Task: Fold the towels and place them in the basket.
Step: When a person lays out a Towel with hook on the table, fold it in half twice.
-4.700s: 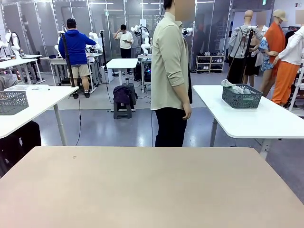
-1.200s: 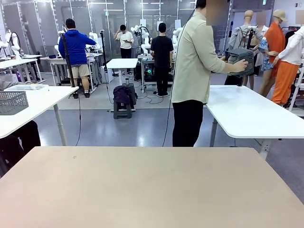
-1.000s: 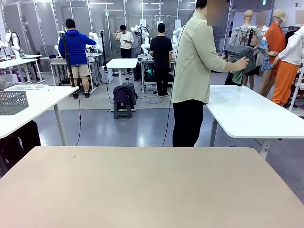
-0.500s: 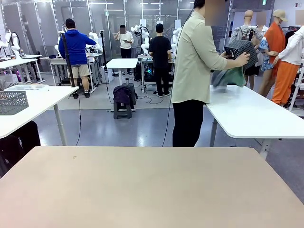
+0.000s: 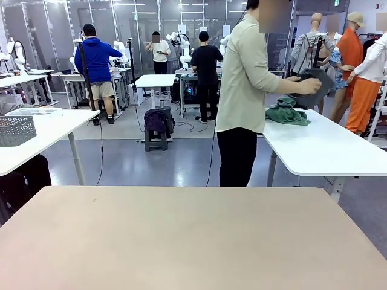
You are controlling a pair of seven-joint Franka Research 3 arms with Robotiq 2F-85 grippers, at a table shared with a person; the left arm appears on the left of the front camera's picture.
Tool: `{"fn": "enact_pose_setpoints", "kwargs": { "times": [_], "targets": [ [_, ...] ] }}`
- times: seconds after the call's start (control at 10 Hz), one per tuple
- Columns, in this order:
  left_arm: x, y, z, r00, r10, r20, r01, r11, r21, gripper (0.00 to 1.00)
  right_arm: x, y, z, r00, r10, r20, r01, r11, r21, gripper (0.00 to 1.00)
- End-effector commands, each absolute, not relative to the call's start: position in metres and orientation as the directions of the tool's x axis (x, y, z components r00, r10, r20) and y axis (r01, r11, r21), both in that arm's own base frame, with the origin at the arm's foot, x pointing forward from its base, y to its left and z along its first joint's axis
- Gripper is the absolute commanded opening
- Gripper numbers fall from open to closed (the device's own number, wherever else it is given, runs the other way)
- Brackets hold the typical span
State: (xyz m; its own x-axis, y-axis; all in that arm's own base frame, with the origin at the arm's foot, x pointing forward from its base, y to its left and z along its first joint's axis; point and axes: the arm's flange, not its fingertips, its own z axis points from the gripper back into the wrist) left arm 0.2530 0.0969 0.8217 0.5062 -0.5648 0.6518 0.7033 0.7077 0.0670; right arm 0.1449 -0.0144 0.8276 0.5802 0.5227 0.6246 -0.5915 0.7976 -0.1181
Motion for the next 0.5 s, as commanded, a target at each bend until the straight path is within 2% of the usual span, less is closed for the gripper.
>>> {"fn": "enact_pose_setpoints", "kwargs": {
  "times": [0.0,0.4],
  "targets": [
    [0.2536,0.0950,0.8218,0.497,-0.573,0.652,0.714,0.697,0.069,1.00,0.1443,-0.0143,0.8279,0.578,0.523,0.626,-0.593,0.797,-0.119,1.00],
    [0.2536,0.0950,0.8218,0.497,-0.573,0.652,0.714,0.697,0.069,1.00,0.1443,-0.0143,0.8279,0.578,0.523,0.626,-0.593,0.797,-0.119,1.00]
  ]
}}
